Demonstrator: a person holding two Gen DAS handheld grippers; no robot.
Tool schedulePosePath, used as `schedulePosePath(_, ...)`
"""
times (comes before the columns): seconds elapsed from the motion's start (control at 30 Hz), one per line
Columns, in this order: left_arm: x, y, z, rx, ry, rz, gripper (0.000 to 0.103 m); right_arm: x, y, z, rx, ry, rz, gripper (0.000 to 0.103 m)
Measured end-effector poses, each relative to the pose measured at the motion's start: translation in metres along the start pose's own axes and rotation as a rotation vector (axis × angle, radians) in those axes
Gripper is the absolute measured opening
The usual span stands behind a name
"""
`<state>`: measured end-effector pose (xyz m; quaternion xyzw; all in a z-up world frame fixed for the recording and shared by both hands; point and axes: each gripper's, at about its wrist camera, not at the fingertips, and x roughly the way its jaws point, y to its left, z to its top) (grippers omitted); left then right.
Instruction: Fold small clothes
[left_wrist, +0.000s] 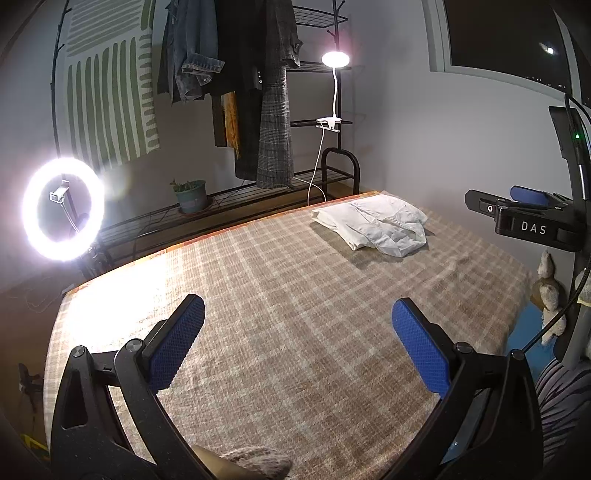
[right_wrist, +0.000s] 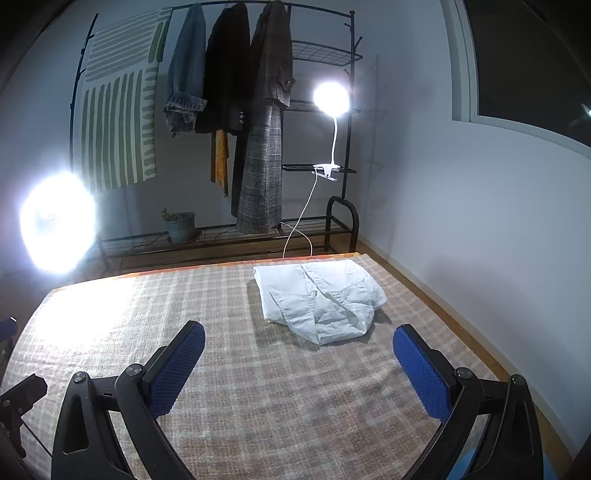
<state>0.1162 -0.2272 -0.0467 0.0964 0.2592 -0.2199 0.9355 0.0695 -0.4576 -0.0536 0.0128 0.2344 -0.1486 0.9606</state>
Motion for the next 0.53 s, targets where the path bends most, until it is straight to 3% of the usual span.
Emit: schedulePosePath(0.53,-0.0038,0.0000,-0.0045,0.007,0.003,-0.012,0.103,-0.0002,0.0005,-0.0002,-0.003,-0.004,0.008,0.103)
